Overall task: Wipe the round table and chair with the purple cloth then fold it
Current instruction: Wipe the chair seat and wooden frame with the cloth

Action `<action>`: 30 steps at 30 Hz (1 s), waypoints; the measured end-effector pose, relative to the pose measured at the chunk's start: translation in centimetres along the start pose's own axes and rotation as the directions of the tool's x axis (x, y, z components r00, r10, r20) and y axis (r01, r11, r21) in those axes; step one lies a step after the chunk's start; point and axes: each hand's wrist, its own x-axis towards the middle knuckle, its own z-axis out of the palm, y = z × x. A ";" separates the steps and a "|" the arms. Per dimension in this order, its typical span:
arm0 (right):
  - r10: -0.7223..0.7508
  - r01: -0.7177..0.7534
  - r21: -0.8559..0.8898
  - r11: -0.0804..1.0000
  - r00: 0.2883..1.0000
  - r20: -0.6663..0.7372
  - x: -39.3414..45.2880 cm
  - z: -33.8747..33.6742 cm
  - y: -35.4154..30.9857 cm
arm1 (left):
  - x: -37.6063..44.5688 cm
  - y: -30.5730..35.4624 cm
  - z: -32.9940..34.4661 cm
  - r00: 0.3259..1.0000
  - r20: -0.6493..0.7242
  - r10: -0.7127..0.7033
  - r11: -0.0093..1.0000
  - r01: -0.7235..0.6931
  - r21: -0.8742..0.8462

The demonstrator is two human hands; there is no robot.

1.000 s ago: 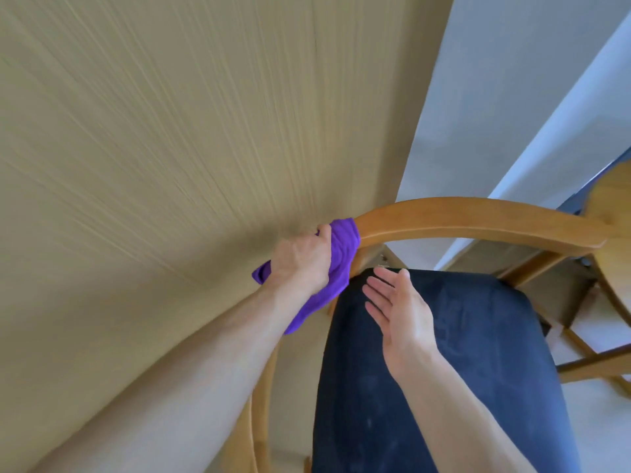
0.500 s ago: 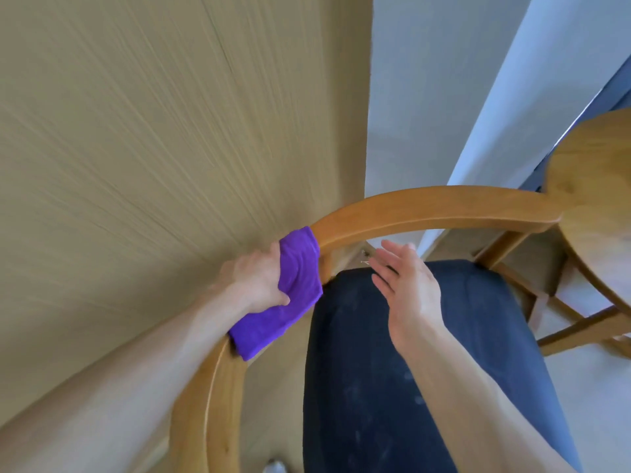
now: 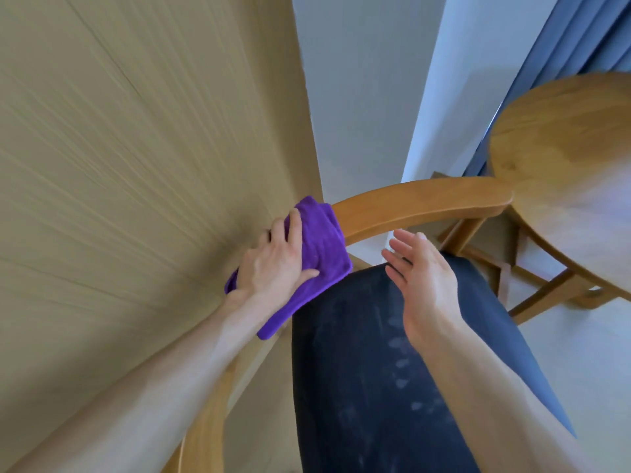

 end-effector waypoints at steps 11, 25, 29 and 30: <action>-0.002 0.042 0.107 0.993 0.936 -0.351 4.6 -6.3 -2.3 | 8.5 15.2 -3.0 0.906 -0.156 0.393 0.919 -0.379 0.110; 0.031 0.039 0.205 0.978 0.945 -0.326 7.9 -11.4 -4.9 | 15.5 24.5 -6.0 0.813 -0.095 0.575 0.813 -0.581 -0.051; 0.035 0.003 0.156 0.988 0.971 -0.237 7.6 -10.0 -5.0 | 15.9 22.3 -6.5 0.830 -0.043 0.556 0.810 -0.553 -0.194; 0.034 -0.004 0.140 0.990 0.977 -0.210 7.5 -9.6 -5.0 | 15.9 21.8 -6.3 0.835 -0.045 0.548 0.814 -0.545 -0.199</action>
